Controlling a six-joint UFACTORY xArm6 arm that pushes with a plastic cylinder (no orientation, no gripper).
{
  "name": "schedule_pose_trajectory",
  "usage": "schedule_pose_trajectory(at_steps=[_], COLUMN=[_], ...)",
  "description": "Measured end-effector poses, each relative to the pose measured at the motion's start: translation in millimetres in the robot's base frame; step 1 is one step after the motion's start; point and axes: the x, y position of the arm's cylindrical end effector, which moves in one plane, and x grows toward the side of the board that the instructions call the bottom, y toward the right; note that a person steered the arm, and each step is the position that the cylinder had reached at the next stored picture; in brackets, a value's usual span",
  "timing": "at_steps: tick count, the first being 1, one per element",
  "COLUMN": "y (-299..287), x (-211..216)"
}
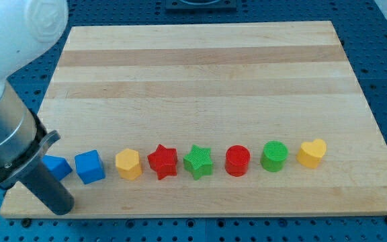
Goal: Move the triangle diagonal to the cube
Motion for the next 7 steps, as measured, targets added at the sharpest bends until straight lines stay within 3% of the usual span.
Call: schedule_pose_trajectory(at_steps=[2,7], y=[-28.0,-27.9], x=[-10.7,-56.8])
